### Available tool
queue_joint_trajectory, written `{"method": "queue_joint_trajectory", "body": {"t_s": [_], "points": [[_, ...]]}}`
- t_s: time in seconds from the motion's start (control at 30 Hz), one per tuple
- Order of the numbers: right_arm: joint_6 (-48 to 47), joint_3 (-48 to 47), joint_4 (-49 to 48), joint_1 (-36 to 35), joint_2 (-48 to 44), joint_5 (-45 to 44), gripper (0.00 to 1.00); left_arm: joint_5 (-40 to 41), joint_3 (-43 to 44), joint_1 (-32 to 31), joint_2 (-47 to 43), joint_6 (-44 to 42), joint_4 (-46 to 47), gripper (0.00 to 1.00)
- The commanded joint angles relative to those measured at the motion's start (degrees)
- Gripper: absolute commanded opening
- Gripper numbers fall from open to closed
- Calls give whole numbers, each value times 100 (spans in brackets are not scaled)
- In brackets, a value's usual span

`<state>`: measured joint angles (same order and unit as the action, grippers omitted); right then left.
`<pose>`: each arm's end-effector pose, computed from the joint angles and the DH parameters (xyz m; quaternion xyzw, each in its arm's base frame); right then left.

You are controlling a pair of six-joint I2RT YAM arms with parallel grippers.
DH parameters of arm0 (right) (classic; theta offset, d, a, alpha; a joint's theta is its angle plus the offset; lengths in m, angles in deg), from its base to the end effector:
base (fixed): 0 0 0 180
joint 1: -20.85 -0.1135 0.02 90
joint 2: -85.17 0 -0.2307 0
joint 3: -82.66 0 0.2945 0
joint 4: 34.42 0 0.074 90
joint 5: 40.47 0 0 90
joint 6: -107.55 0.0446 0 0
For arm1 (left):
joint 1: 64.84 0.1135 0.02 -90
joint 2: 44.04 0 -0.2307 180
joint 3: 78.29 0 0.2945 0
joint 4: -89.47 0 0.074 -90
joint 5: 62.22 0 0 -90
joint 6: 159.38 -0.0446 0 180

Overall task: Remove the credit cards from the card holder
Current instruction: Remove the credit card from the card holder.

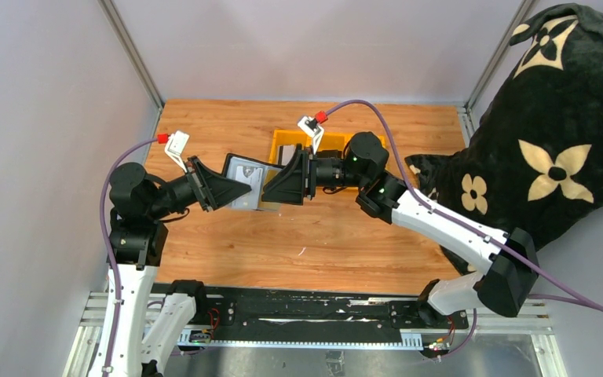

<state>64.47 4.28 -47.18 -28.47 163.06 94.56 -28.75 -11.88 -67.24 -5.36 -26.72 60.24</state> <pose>0.2165 0.3003 0.3658 -0.3121 0.5671 0.6979 0.3065 0.1974 -0.0455 0.3921 0.0931 0.7061 -0.5488 0.4377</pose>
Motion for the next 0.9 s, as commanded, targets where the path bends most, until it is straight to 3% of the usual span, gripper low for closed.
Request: {"method": "queue_joint_trajectory", "body": {"t_s": [0.0,0.37,0.53,0.67,0.77,0.87], "points": [[197,115,-491,-69,155,71,61,-259,155,2,-93,248,469,4],[1062,93,-1628,-105,595,207,37,-409,35,1,-130,437,652,13],[1050,-36,-1249,-109,663,76,13,-453,-146,1,-182,444,679,29],[822,-61,-868,-122,551,-98,1,-559,-310,2,-248,507,742,44],[651,-6,-727,-124,422,-174,0,-640,-383,2,-279,632,830,54],[610,42,-739,-122,369,-141,0,-719,-513,2,-307,935,1208,55]]}}
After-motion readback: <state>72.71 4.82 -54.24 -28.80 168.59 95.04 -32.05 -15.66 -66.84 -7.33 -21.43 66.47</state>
